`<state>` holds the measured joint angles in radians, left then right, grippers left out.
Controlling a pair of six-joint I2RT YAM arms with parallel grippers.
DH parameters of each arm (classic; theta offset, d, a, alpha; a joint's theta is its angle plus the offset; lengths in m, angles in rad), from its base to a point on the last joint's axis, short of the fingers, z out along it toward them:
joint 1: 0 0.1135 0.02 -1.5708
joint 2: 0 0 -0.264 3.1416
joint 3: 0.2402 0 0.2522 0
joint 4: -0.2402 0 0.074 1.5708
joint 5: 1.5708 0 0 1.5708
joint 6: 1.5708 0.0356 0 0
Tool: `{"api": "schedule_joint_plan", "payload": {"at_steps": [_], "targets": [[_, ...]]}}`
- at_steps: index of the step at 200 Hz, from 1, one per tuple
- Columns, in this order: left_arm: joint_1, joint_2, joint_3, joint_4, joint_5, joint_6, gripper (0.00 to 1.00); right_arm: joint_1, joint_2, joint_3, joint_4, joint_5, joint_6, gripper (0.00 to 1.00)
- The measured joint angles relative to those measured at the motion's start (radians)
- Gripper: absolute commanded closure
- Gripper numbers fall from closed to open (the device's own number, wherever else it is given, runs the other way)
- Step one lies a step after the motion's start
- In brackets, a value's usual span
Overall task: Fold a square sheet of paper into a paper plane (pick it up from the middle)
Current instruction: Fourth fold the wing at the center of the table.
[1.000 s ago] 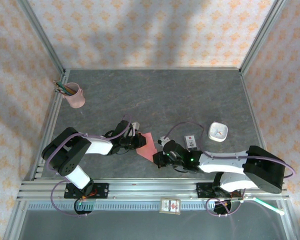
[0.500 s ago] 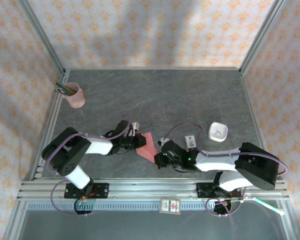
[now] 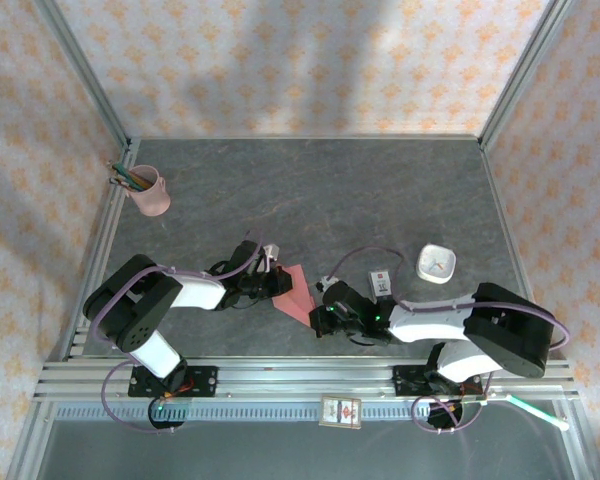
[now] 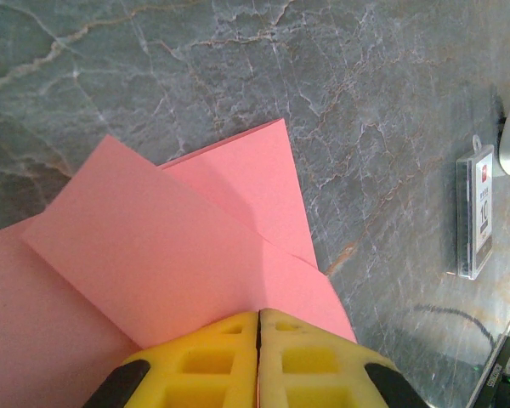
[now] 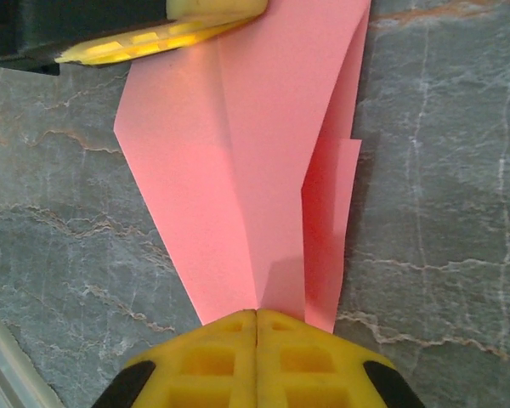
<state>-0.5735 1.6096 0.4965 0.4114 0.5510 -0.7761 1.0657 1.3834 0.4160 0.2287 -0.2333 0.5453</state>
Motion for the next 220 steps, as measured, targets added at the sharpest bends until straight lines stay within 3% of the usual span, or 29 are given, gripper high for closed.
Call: {"api": "schedule_joint_plan", "payload": {"at_steps": [119,220], "targets": [[0.000,0.000,0.000,-0.002,-0.002,0.000,0.88,0.000,0.015,-0.042,0.076,-0.003,0.011,0.94],[0.000,0.000,0.000,-0.002,-0.002,0.000,0.88,0.005,-0.069,0.007,-0.035,-0.003,0.010,0.93]]}}
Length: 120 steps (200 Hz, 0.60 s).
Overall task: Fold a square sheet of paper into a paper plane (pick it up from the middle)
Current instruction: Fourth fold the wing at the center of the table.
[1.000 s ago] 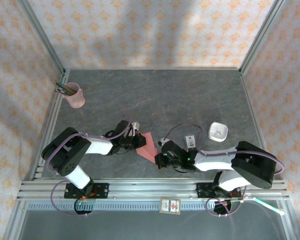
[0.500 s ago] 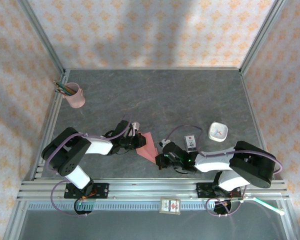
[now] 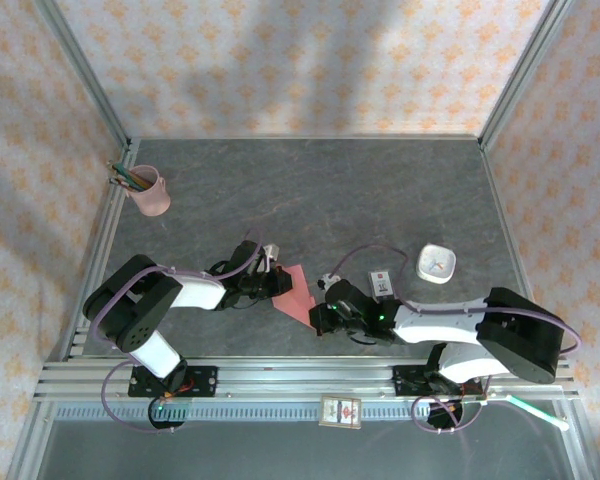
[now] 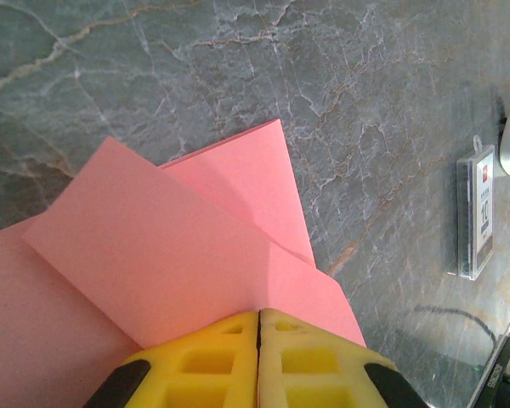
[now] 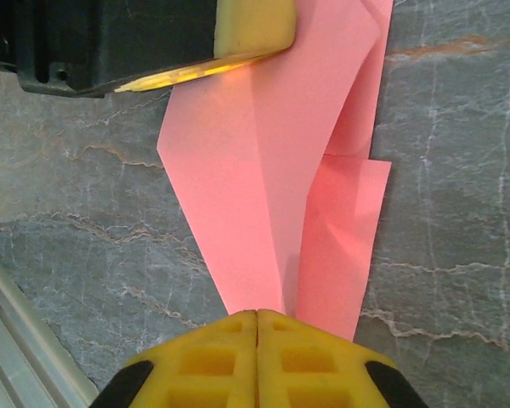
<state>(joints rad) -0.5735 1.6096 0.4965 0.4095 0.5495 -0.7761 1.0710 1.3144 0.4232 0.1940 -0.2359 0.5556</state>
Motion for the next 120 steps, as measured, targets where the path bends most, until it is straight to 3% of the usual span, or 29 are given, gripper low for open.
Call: {"api": "schedule_joint_plan", "payload": {"at_steps": [120], "targets": [[0.000,0.000,0.002,-0.003,0.000,0.000,0.88,0.022,0.026,0.000,-0.008,-0.004,-0.008,0.94]]}}
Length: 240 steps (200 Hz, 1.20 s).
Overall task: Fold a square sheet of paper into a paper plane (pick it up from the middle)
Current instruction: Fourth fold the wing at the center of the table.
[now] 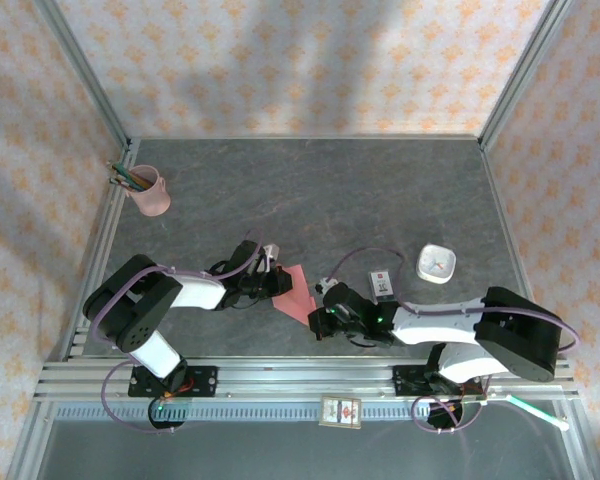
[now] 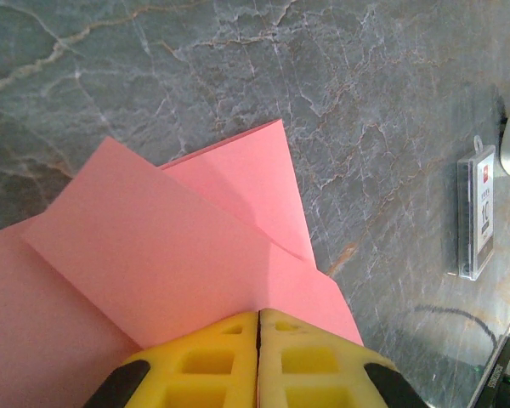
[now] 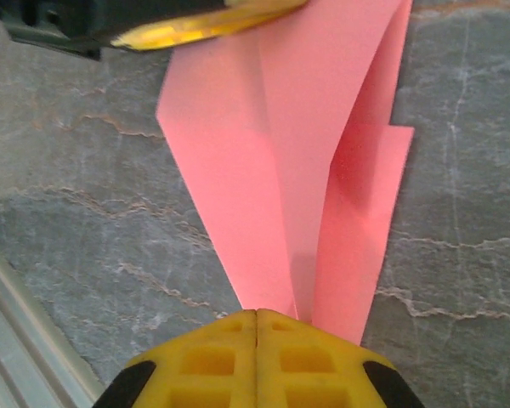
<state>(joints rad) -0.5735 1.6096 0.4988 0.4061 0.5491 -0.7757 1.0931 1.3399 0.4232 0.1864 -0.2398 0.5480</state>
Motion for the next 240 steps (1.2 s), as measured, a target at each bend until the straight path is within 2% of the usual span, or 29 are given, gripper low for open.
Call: {"api": "schedule_joint_plan", "payload": {"at_steps": [142,240], "targets": [[0.000,0.000,0.000,0.000,0.000,0.000,0.88,-0.001,0.042,-0.044,0.074,0.015,0.009,0.95],[0.000,0.000,0.000,0.000,0.000,0.000,0.88,0.000,-0.032,-0.007,-0.030,0.021,0.008,0.94]]}}
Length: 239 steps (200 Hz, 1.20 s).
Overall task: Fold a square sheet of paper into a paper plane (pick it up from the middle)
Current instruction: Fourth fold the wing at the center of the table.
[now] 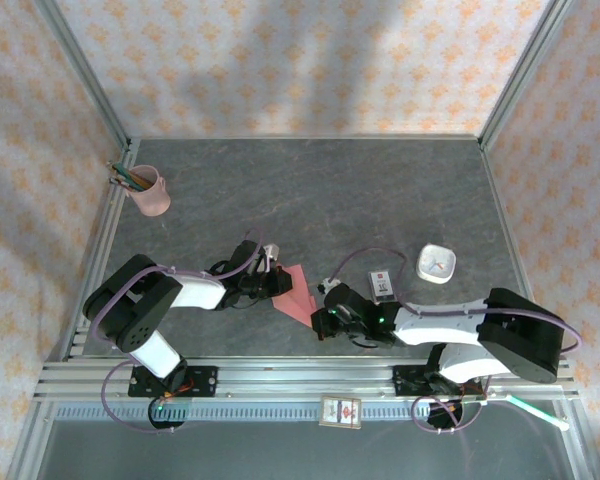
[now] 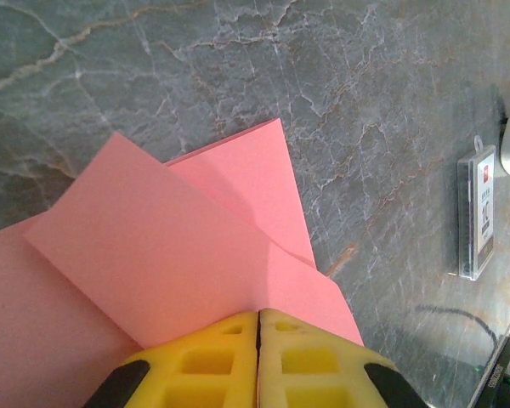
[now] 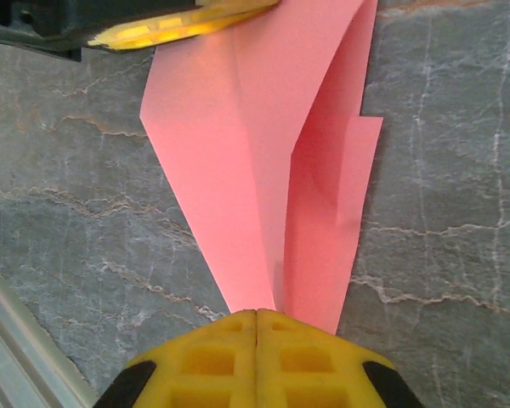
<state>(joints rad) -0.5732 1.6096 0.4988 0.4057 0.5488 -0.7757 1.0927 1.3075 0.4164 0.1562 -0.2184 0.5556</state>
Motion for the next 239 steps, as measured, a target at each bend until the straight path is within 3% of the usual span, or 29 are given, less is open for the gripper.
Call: {"api": "schedule_joint_plan", "payload": {"at_steps": [170,239], "targets": [[0.000,0.000,0.003,-0.006,-0.004,0.010,0.89,0.001,0.048,-0.038,0.057,-0.015,0.001,0.96],[0.000,0.000,0.003,-0.007,-0.004,0.016,0.88,0.000,-0.018,-0.043,-0.026,-0.019,-0.016,0.96]]}}
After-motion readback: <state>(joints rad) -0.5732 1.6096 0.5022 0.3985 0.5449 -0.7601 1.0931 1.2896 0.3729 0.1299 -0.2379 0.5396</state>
